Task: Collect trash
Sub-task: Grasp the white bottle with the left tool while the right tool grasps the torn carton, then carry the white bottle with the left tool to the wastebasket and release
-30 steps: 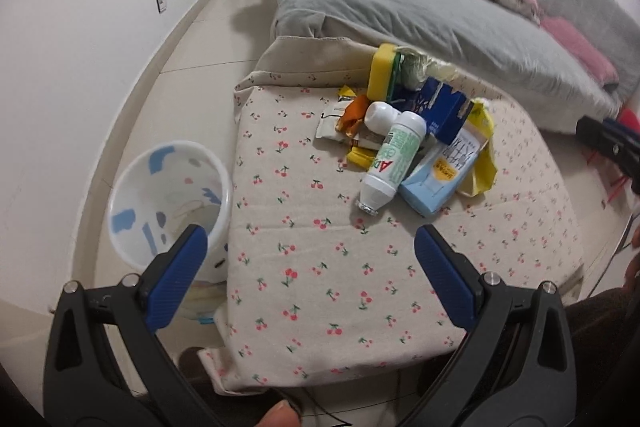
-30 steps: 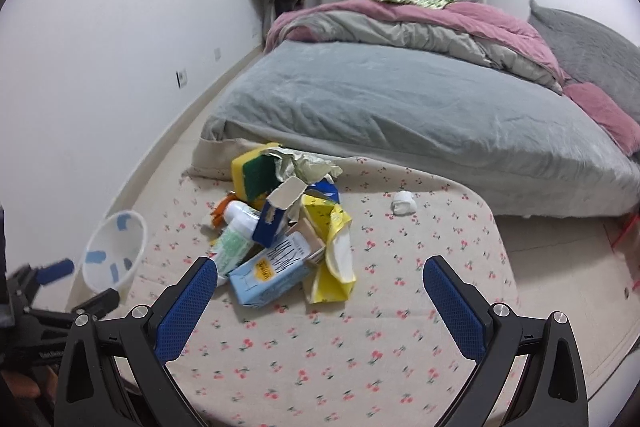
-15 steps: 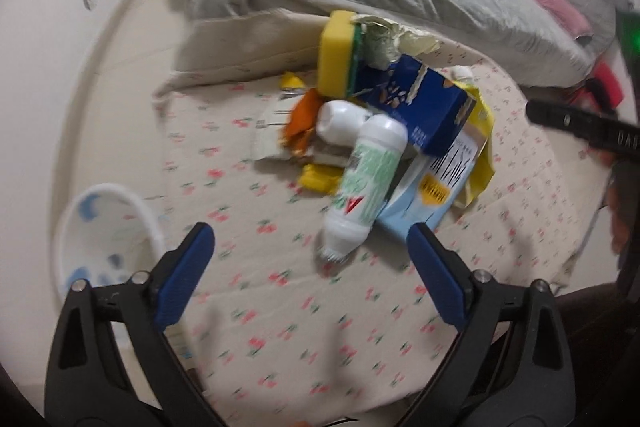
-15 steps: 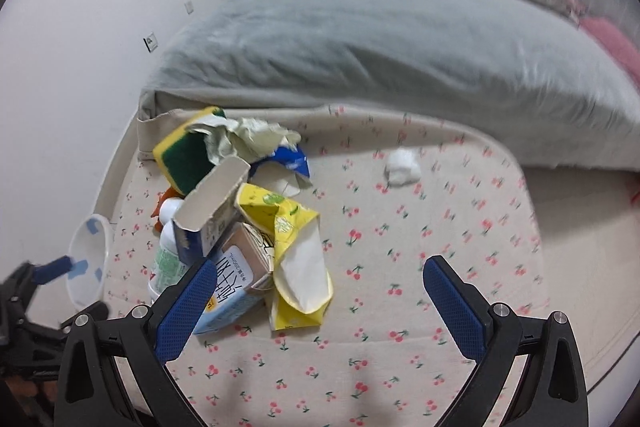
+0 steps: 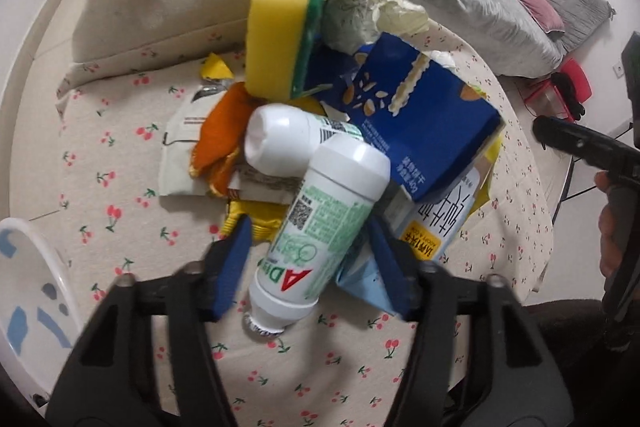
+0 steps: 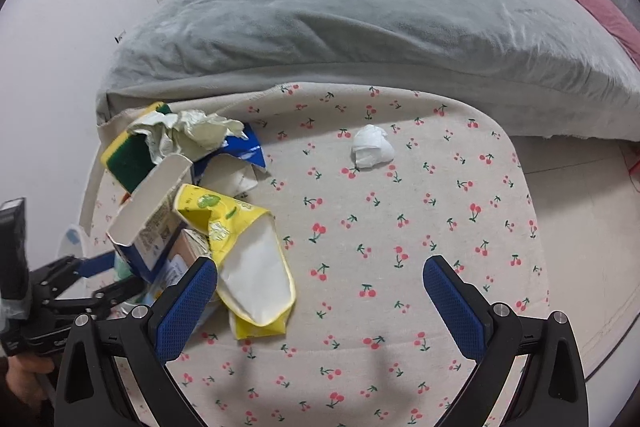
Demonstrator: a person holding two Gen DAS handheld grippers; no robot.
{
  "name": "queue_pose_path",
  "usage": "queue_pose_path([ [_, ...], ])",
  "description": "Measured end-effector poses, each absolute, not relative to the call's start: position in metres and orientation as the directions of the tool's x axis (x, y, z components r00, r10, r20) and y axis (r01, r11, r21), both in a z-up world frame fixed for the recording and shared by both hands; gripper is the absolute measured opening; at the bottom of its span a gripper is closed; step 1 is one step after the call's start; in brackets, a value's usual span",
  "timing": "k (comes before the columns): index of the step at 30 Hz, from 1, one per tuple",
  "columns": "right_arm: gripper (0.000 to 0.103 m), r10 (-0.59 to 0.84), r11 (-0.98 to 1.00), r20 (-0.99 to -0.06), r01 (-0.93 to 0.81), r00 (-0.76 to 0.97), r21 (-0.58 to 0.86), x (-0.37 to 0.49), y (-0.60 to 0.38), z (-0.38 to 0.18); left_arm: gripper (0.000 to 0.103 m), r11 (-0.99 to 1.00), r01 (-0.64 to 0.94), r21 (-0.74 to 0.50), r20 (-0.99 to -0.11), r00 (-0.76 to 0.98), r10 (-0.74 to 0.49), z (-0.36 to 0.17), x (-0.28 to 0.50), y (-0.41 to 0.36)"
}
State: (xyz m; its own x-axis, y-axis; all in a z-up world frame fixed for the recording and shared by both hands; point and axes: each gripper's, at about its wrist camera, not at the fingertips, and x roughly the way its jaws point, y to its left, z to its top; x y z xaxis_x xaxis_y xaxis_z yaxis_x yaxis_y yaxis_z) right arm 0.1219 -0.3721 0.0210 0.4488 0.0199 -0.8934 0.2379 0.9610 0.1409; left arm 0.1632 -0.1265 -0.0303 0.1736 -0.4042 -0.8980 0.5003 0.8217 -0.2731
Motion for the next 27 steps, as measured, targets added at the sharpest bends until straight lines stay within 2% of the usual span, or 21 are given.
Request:
queue_pose_path([
  [4,0.103,0.077,0.944,-0.873,0.246,0.483,0.219,0.124,-0.367,0.031,0.044,0.823,0.488,-0.291,-0.889,0.181,-0.421,-0.021,0.163,-0.12],
  [6,0.097,0.12,0.936,-0.859,0.232,0.497,0.265,0.125,-0.359,0.037,0.042,0.822,0.479,-0.308,-0.877,0.191,-0.44,-0.015,0.162,-0.116],
  [10,0.094,0.184,0.934,-0.828,0.169,0.529,0.315,0.127,-0.336,0.052,0.04,0.842,0.444,-0.307,-0.861,0.247,-0.444,-0.001,0.16,-0.094],
  [14,0.085,0.243,0.931,-0.819,0.114,0.519,0.348,0.133,-0.31,0.054,0.039,0.864,0.383,-0.327,-0.847,0.286,-0.448,0.003,0.163,-0.067],
  [18,0.072,0.309,0.917,-0.82,0.079,0.481,0.391,0.143,-0.292,0.044,0.039,0.873,0.351,-0.338,-0.834,0.318,-0.45,0.009,0.163,-0.045],
  [22,0.062,0.295,0.928,-0.835,0.071,0.464,0.367,0.154,-0.279,0.037,0.039,0.879,0.332,-0.343,-0.83,0.331,-0.449,0.009,0.159,-0.032],
  [25,0.051,0.286,0.932,-0.847,0.075,0.448,0.355,0.161,-0.274,0.028,0.039,0.881,0.326,-0.342,-0.83,0.336,-0.446,0.01,0.157,-0.026],
  [27,0.038,0.289,0.933,-0.853,0.074,0.434,0.353,0.163,-0.273,0.023,0.039,0.882,0.322,-0.345,-0.828,0.339,-0.448,0.012,0.155,-0.023],
])
